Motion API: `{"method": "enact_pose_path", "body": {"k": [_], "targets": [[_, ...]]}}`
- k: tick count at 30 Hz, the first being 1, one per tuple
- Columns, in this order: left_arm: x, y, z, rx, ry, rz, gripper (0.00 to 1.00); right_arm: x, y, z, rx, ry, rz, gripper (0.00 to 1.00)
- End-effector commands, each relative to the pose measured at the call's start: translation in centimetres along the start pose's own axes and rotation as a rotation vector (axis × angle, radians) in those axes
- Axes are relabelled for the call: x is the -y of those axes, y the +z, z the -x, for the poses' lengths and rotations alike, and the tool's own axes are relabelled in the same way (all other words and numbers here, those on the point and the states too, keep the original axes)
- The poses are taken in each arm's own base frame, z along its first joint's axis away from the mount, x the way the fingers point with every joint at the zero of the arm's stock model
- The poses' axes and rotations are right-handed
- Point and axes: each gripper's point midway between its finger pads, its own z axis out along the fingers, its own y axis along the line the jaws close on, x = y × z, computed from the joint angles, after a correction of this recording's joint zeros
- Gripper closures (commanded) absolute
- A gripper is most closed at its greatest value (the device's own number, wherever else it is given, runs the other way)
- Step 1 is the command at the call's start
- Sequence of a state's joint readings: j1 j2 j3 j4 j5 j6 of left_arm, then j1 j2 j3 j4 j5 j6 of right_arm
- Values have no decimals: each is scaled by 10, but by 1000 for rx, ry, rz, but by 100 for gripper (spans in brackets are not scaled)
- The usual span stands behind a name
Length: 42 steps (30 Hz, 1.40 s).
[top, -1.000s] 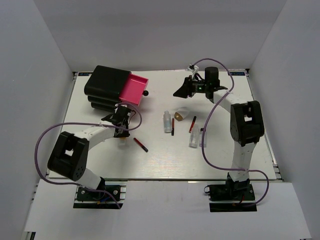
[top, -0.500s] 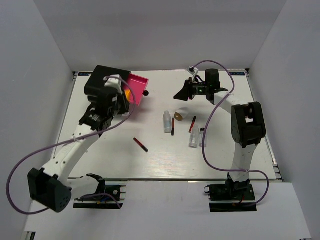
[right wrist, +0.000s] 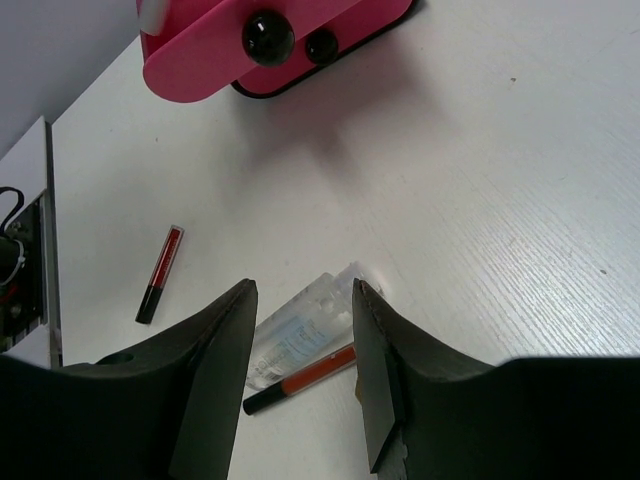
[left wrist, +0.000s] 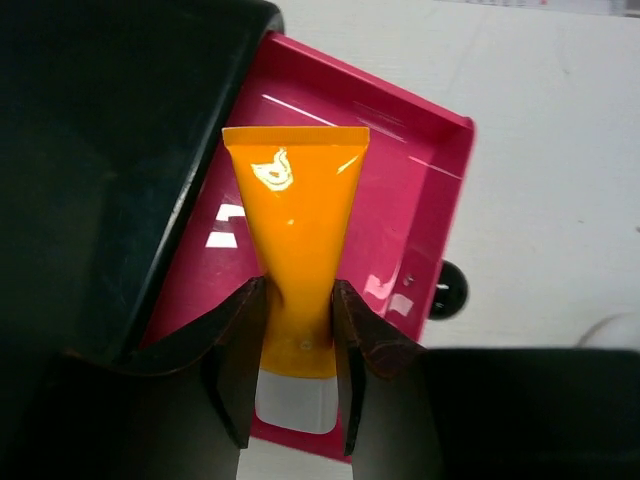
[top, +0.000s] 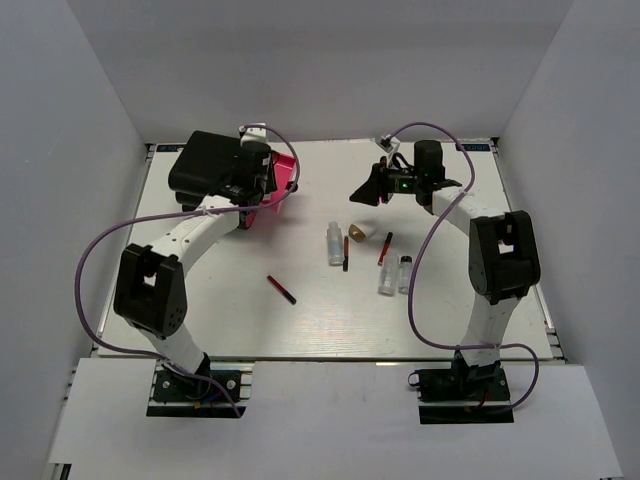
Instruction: Organize the makeup
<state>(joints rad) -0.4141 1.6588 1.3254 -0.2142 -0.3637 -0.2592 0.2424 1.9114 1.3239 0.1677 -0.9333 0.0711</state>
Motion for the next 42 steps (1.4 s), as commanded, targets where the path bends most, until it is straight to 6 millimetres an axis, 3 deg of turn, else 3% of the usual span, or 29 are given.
{"method": "enact_pose_path", "body": {"k": [1,5,9,14,16,17,18,21,22,24,26,27,29,33,36,42], "targets": [[-8,-4,45,124,-46,60,55,-10,-7,19,44,-71,-2,51],[-6,5,40,92,-34,67,34,-9,-7,17,41,-69,-2,45],[-2,2,53,121,-50,51,28,-7,-6,16,39,-74,-9,40],[5,-30,101,214,-94,14,29,-1,-9,12,4,-119,-45,40],[9,-56,112,230,-126,-35,40,7,-12,12,-9,-144,-83,44],[8,-61,106,214,-138,-47,44,9,-12,11,-19,-178,-94,47],[8,-83,111,223,-186,-85,51,13,-14,8,-35,-181,-119,53],[-2,-103,71,124,-294,-84,68,23,-17,3,-65,-237,-165,63],[-7,-123,69,125,-349,-95,71,24,-19,-2,-90,-234,-171,63],[-17,-132,20,1,-460,-50,73,29,-23,-8,-117,-263,-188,63],[-23,-154,2,-36,-618,-49,68,30,-22,-12,-132,-270,-189,55],[-30,-156,-33,-117,-638,-5,66,30,-23,-14,-140,-272,-188,51],[-35,-165,-65,-203,-756,47,57,30,-23,-16,-144,-271,-184,49],[-35,-167,-120,-372,-798,140,45,31,-20,-15,-140,-256,-193,41],[-24,-160,-147,-472,-787,170,37,36,-22,-13,-141,-252,-229,38],[-5,-146,-172,-514,-800,152,34,38,-32,-27,-193,-259,-278,36]]}}
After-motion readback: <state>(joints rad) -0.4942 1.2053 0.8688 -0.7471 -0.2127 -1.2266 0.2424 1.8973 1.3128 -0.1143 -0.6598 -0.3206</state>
